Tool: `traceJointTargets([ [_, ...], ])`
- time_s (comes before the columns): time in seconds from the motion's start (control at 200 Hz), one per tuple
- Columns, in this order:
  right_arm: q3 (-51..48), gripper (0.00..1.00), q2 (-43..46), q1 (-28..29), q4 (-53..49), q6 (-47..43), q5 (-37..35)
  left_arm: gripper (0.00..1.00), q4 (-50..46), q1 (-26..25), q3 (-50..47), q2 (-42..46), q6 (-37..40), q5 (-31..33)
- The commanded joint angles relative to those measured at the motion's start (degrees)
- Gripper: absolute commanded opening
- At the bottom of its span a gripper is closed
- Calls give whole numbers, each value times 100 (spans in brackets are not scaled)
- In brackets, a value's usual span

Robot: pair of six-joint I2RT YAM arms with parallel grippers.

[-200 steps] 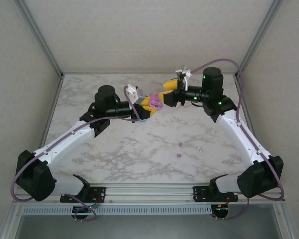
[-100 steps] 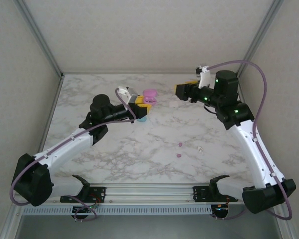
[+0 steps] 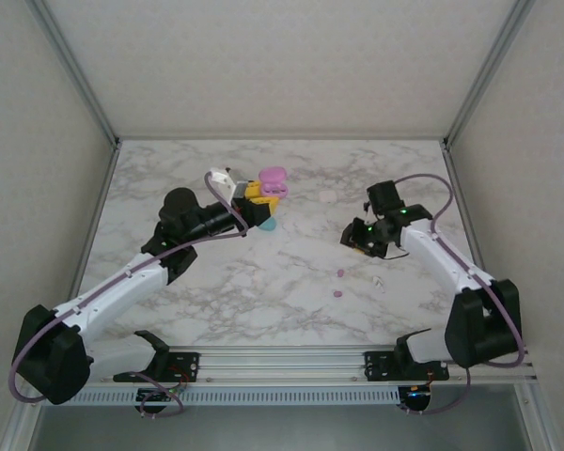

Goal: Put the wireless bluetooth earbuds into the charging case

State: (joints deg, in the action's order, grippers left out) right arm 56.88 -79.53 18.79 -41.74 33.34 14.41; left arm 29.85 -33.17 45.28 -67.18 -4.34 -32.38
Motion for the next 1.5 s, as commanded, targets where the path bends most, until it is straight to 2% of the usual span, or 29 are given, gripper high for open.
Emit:
traceJointTargets([
  [0.0, -334, 37, -265, 166, 104, 435, 311, 25, 253, -19, -113, 199, -37, 80],
  [0.14, -853, 37, -362, 195, 676, 721, 483, 25, 134, -17, -124, 257, 46, 87],
  [0.491, -999, 37, -916, 230, 1074, 692, 546, 24, 142, -23, -116, 221, 74, 88],
  [0.746, -1036, 37, -1080, 261, 1085, 689, 344, 25, 37, -23, -116, 270, 127, 127],
  [1.011, -1000, 35, -1291, 358, 1268, 653, 496, 25, 57, -27, -94, 214, 117, 113],
  [1.497, -677, 34, -1214, 601, 1121, 507, 312, 25, -92, -23, -19, 182, 168, 98],
])
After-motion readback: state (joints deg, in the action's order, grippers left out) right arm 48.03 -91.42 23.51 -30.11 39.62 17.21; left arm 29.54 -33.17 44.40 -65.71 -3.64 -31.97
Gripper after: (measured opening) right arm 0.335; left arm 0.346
